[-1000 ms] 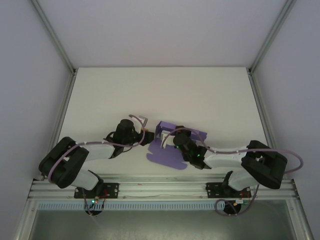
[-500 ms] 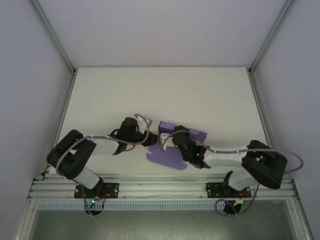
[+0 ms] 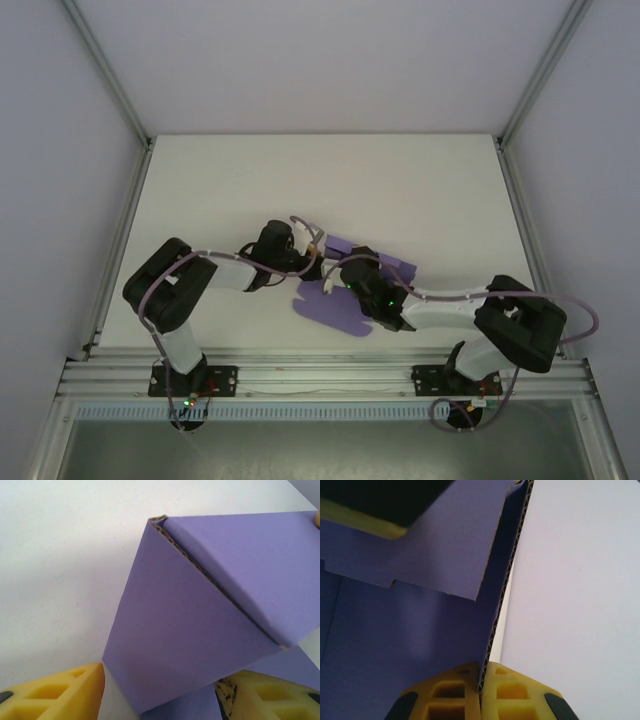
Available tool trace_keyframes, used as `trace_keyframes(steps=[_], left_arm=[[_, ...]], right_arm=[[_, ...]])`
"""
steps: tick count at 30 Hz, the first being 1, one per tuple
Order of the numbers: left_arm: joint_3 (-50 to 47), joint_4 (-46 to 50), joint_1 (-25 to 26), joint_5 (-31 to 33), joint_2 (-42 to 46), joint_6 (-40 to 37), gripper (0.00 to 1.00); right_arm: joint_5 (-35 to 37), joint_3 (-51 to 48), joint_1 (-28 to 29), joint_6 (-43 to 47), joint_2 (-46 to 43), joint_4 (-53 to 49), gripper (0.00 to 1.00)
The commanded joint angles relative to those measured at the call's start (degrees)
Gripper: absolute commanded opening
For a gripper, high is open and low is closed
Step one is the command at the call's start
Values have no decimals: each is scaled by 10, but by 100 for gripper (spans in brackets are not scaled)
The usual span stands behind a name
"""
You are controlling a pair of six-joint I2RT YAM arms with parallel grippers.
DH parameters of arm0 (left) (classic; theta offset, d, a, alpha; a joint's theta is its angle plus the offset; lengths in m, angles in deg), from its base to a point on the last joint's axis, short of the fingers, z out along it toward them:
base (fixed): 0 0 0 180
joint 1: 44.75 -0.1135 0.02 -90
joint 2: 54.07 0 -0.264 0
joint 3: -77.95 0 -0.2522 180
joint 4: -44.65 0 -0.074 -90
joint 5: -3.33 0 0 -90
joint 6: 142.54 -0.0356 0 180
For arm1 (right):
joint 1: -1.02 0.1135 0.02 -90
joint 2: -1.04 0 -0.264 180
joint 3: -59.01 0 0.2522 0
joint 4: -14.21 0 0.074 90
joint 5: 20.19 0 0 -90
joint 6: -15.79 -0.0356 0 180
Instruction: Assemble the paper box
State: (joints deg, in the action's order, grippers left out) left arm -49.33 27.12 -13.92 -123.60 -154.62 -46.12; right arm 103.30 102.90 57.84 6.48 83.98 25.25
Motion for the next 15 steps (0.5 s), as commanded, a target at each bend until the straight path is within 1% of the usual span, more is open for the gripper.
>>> trace_keyframes(steps=[1,3,5,7,10,15], left_arm=[[28,-71,14,17,-10,-5,58],[30,-88,14,37,-11,8,53],[25,-131,16,63,-15,34,43],[21,-174,16,70,-22,47,39],[22,-210,19,69,-28,48,33],[14,-234,36,117,-18,28,18]], right_arm=[[-129,-17,19,-15,30,-126,0],[-137,-17,19,-24,26,-137,0],[-144,-14,20,-35,24,-141,0],[-147,-7,18,-48,22,-154,0],[-156,9,13,-74,17,-189,0],[-173,31,2,-116,6,-216,0]])
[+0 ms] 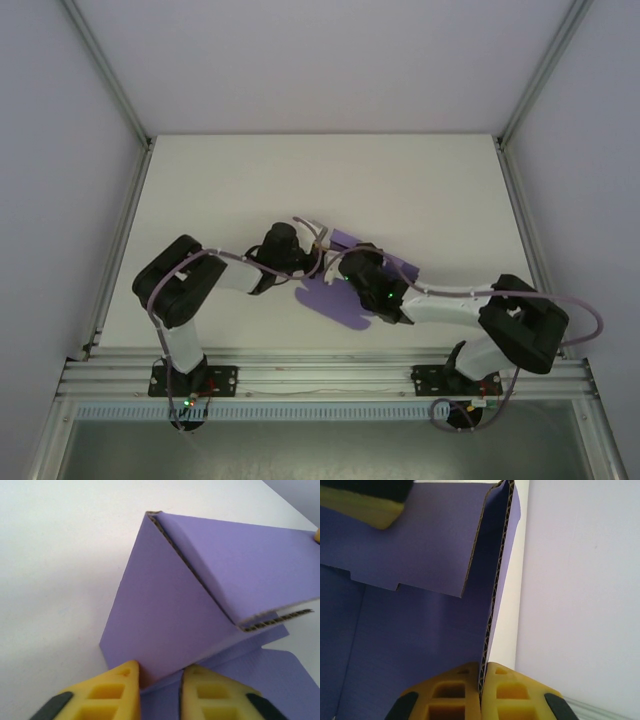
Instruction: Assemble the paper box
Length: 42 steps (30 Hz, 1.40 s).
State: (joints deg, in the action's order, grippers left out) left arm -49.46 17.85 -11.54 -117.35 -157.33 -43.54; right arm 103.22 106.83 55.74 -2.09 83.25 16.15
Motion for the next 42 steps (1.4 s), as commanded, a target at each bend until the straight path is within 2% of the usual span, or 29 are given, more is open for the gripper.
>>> trace_keyframes(steps=[1,3,10,11,13,15,16,18,23,27,29,33,35,38,42], left_arm=[[12,-151,13,60,11,4,15],[9,-170,13,62,7,11,4],[24,-179,14,40,-9,32,4],[28,-182,14,25,-15,32,9],[47,-156,14,-20,-22,9,29],[70,-90,13,-34,-21,-20,47],[78,-59,13,-31,-20,-36,52],[88,-5,12,-11,-14,-64,53],[92,41,5,24,-21,-86,56],[105,63,0,17,-38,-76,68],[101,72,-1,37,-36,-78,75],[97,63,-16,56,-33,-62,80],[103,63,-22,52,-37,-56,84],[106,32,-24,2,-48,-73,96],[124,1,-23,-90,-57,-98,96]], right_arm=[[-173,-6,20,-33,11,-127,0],[-176,-2,13,-36,9,-129,1],[-204,17,-15,-63,-12,-126,4],[-214,20,-18,-67,-15,-130,4],[-225,21,-21,-62,-12,-136,3],[-221,19,-22,-56,-3,-137,2],[-218,18,-22,-56,0,-136,1],[-221,16,-22,-61,-2,-135,1],[-238,29,-23,-69,-9,-158,0],[-243,43,-24,-74,-3,-200,0],[-242,40,-25,-75,-5,-201,0],[-247,37,-26,-84,-8,-199,0],[-252,40,-26,-88,-6,-202,0],[-260,41,-26,-88,-3,-200,0],[-262,46,-28,-89,3,-197,0]])
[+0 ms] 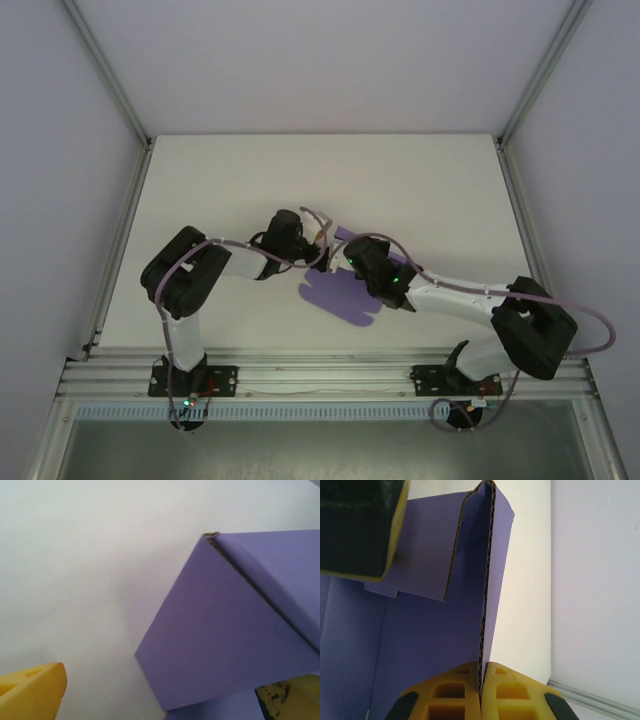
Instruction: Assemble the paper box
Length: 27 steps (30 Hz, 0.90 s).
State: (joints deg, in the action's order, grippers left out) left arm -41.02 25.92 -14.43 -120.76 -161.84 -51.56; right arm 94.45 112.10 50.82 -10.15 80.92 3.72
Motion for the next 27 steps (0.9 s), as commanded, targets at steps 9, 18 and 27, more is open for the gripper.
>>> trace_keyframes(steps=[9,18,27], left_arm=[[83,-109,14,-89,-59,-20,84],[87,-173,24,-91,-68,18,50],[67,-184,26,-26,-54,57,34]], right_arm=[[-195,4,15,-22,35,-77,0],[-194,12,10,-22,48,-77,0],[-181,6,9,-30,32,-72,0]])
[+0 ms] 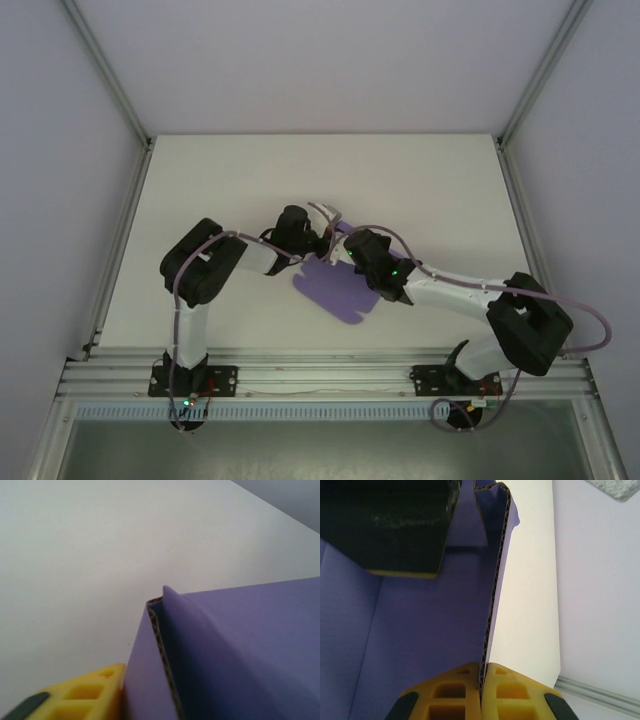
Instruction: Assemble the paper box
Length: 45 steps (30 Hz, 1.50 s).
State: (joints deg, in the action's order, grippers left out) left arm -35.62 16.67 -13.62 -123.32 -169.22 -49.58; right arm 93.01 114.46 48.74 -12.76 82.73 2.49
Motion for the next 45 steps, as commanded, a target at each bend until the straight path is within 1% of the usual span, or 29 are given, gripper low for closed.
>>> trace_keyframes(steps=[1,2,3,5,6,7,9,10,11,14,15,16,18,20,22,24,26,29,31,33,34,36,38,41,45], left_arm=[[11,-94,19,4,21,39,33],[8,-97,21,19,24,41,30],[7,-96,23,36,26,42,25],[7,-84,28,73,32,45,12],[8,-78,31,90,33,48,10],[8,-74,31,100,34,50,10],[5,-73,32,128,31,66,10],[4,-75,32,135,29,71,10],[2,-76,32,137,26,76,10],[-9,-85,32,113,23,71,10],[-13,-89,32,107,23,67,10],[-18,-93,32,102,24,63,12],[-28,-93,32,90,26,51,15],[-34,-91,32,89,29,44,15],[-36,-84,32,83,30,29,15],[-33,-68,32,91,31,19,15],[-33,-52,32,96,35,8,16],[-36,-40,32,103,40,-7,18],[-37,-33,32,106,42,-16,18],[-38,-35,32,114,39,-17,18],[-38,-37,32,118,36,-19,19],[-38,-43,32,125,28,-18,19],[-42,-59,32,130,21,-15,19],[-51,-74,35,144,14,-16,20],[-63,-77,41,166,17,-25,23]], right_arm=[[-167,-18,30,-4,13,-58,1],[-166,-17,30,-5,13,-55,2],[-166,-16,30,-7,13,-52,3],[-164,-14,31,-11,9,-44,8],[-165,-14,30,-13,5,-40,11],[-167,-14,30,-18,0,-35,14],[-169,-14,30,-35,-15,-23,25],[-169,-14,30,-45,-23,-20,33],[-164,-14,30,-56,-32,-13,38],[-133,-23,30,-97,-68,15,50],[-121,-28,30,-113,-81,28,57],[-105,-36,30,-130,-98,41,60],[-87,-48,26,-171,-139,58,64],[-79,-60,19,-201,-180,57,68],[-55,-70,9,-222,-215,64,72],[-36,-80,-11,-256,-252,73,76],[-39,-89,-43,-307,-280,84,80],[-52,-81,-98,-397,-292,87,83],[-76,-52,-132,-460,-272,48,83],[-115,-9,-156,-505,-233,-7,79],[-134,17,-164,-520,-205,-36,75],[-170,57,-168,-527,-160,-77,71],[-202,87,-169,-506,-104,-106,70],[-216,117,-169,-483,-39,-131,67],[-239,141,-169,-457,15,-165,66]])
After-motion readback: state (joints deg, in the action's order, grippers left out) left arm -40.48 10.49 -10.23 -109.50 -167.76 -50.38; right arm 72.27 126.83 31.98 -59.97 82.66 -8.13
